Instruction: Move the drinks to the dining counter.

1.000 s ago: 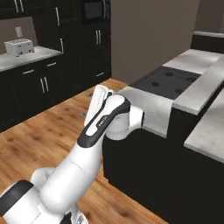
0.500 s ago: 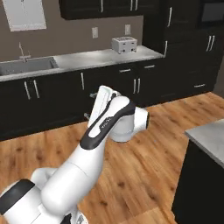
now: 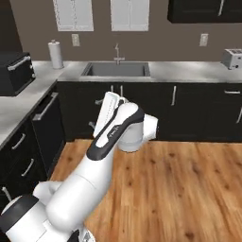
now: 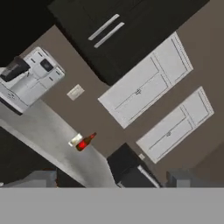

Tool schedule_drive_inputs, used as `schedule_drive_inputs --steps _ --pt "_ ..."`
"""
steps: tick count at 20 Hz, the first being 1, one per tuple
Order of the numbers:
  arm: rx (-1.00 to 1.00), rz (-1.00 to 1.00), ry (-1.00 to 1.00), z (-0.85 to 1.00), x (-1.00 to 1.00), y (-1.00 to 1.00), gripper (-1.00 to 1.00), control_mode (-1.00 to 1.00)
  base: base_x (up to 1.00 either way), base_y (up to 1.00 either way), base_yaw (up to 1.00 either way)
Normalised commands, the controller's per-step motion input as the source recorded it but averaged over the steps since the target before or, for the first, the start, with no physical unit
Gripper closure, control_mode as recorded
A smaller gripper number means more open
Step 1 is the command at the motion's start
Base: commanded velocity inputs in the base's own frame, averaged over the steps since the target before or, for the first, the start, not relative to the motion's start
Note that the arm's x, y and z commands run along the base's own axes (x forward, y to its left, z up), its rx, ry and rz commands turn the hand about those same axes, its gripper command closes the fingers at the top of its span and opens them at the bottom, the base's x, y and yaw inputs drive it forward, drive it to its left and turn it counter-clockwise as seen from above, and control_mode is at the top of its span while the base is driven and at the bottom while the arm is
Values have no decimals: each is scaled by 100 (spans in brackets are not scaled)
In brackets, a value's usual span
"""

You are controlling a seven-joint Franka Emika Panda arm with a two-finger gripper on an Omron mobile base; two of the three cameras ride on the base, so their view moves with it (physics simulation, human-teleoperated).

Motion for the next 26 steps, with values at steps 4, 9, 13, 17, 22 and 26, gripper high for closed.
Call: schedule_drive_inputs --steps 4,9,13,17,22,26 --pt "0 0 0 0 0 0 -100 100 5 93 55" --pt "0 0 0 0 0 0 -100 100 7 85 59" --pt "0 0 0 0 0 0 -100 100 18 67 65" --pt "0 0 0 0 0 0 -100 100 29 51 68" --pt "0 0 0 0 0 0 -100 100 27 41 67" --pt "0 0 0 0 0 0 -100 100 8 10 53"
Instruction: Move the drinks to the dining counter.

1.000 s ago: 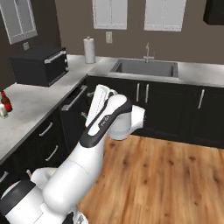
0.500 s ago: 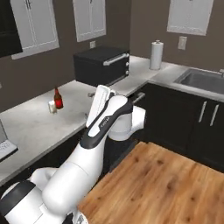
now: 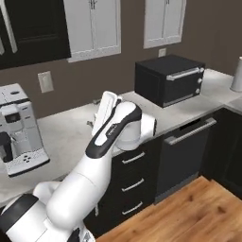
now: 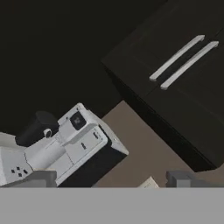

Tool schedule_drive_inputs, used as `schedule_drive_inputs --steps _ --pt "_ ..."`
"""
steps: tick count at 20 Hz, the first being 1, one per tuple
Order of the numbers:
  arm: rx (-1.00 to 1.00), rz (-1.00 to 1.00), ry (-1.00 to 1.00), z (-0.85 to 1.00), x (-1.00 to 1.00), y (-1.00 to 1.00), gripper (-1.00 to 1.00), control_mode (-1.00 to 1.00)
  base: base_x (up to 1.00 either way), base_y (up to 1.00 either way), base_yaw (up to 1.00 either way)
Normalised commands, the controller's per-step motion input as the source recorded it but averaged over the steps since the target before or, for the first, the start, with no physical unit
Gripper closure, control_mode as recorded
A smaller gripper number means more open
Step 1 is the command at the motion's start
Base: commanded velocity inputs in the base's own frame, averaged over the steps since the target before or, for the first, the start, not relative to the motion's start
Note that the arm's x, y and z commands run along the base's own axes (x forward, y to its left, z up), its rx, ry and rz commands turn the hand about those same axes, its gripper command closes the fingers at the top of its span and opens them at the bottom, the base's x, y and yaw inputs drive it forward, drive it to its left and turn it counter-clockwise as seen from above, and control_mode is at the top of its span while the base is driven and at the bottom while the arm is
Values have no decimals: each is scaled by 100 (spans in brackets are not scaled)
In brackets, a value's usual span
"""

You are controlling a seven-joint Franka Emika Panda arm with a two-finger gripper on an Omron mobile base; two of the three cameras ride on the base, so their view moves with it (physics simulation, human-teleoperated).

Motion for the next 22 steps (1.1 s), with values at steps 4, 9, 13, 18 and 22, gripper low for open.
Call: schedule_drive_inputs --steps 4,9,13,18,22 --pt "0 0 0 0 0 0 -100 100 2 -25 31" --pt "0 0 0 0 0 0 -100 100 6 -48 27" --pt "0 0 0 0 0 0 -100 100 28 -61 23" --pt "0 0 0 0 0 0 -100 100 15 -87 15" --pt "0 0 0 0 0 0 -100 100 23 -58 16"
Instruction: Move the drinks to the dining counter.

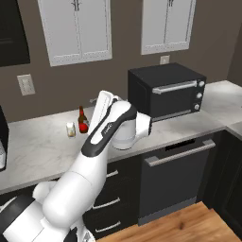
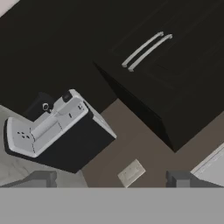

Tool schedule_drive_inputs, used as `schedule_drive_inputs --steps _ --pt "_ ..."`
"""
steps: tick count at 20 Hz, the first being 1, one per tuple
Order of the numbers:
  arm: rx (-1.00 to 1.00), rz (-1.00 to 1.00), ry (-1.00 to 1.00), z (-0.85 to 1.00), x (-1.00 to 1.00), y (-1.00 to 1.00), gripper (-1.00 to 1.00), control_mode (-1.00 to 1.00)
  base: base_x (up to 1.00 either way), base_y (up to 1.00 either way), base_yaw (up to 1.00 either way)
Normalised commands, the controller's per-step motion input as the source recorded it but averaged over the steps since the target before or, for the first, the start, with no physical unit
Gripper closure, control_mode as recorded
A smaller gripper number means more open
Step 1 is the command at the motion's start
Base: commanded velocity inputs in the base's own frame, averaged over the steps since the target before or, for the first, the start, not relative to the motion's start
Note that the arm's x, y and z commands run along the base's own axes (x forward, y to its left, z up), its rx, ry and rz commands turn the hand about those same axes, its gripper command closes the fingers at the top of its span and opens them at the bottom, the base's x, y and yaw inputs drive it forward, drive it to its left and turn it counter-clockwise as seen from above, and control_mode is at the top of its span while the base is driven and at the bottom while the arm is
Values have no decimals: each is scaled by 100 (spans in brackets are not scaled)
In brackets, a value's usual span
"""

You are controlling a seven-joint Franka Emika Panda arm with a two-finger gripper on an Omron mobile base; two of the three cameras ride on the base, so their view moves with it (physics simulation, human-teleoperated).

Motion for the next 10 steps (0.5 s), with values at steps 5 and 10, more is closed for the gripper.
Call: schedule_drive_inputs --steps 5,10 --pt "0 0 0 0 0 0 -100 100 35 15 24" --pt "0 0 0 0 0 0 -100 100 46 45 37"
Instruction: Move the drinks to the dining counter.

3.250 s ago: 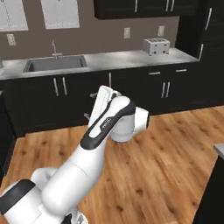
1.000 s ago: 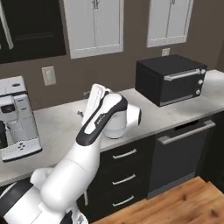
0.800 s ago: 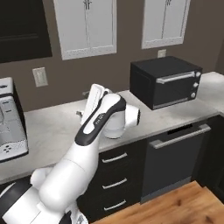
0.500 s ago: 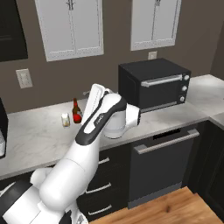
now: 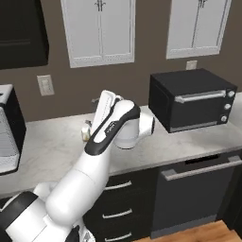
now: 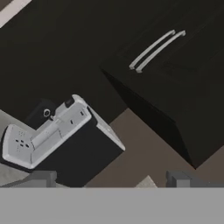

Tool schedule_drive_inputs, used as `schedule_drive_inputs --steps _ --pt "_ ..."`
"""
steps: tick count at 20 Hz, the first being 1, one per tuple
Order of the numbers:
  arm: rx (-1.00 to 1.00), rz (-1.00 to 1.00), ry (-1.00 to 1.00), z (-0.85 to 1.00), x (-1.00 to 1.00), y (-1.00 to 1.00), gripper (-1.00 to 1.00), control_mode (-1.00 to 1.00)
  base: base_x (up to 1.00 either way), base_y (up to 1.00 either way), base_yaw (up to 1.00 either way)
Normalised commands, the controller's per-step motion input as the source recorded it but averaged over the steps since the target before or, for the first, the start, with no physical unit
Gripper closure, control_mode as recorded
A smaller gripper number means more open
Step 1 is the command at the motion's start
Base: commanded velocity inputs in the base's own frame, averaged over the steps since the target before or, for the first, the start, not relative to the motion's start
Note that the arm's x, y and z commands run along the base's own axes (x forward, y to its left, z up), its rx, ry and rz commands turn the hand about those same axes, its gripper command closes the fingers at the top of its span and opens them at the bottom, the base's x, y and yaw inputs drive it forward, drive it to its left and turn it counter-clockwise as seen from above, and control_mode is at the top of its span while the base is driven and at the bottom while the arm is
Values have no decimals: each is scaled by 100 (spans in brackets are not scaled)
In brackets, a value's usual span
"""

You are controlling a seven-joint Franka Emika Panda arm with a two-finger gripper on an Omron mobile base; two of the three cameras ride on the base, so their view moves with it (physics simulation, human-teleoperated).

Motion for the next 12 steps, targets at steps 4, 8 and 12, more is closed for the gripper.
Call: schedule_drive_inputs --steps 4,8,12 --pt "0 0 0 0 0 0 -100 100 59 12 46" --pt "0 0 0 0 0 0 -100 100 76 0 46" --pt "0 0 0 0 0 0 -100 100 61 -18 46"
